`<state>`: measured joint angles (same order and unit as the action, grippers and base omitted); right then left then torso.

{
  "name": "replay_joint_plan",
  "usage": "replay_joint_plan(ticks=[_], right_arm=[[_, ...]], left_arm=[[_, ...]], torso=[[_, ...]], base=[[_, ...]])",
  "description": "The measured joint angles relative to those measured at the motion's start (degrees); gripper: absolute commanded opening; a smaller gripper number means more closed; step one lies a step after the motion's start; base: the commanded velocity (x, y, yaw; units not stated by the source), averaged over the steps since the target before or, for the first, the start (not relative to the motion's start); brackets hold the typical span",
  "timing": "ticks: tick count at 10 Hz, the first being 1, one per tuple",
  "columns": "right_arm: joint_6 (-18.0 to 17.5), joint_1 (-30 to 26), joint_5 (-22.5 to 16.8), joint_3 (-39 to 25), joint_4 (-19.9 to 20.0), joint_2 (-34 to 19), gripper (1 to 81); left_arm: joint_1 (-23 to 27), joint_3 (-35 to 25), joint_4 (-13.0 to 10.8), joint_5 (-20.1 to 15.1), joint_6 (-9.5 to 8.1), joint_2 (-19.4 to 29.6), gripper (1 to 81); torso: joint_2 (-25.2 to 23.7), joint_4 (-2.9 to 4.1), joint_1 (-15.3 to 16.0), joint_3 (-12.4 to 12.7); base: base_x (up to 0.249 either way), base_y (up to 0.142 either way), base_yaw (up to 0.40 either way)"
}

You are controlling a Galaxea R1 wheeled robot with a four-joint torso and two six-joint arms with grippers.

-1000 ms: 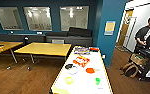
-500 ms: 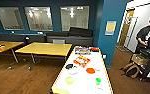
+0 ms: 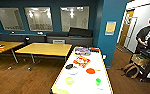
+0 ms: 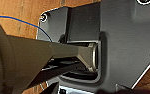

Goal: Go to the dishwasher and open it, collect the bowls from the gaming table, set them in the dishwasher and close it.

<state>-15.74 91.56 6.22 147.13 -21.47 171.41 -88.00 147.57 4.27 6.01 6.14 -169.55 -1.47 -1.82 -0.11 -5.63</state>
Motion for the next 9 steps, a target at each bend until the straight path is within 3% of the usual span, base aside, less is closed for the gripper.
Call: replay_joint_plan(ticks=[9], right_arm=[[-0.4,-0.33,0.17,0.0,0.17,-0.18,81.1]], left_arm=[[0.46,0.01,0.02,0.4,0.0,-0.13,81.1]], torso=[[0.02,0.0,0.14,-0.02]], base=[[0.104,0.0,0.0]])
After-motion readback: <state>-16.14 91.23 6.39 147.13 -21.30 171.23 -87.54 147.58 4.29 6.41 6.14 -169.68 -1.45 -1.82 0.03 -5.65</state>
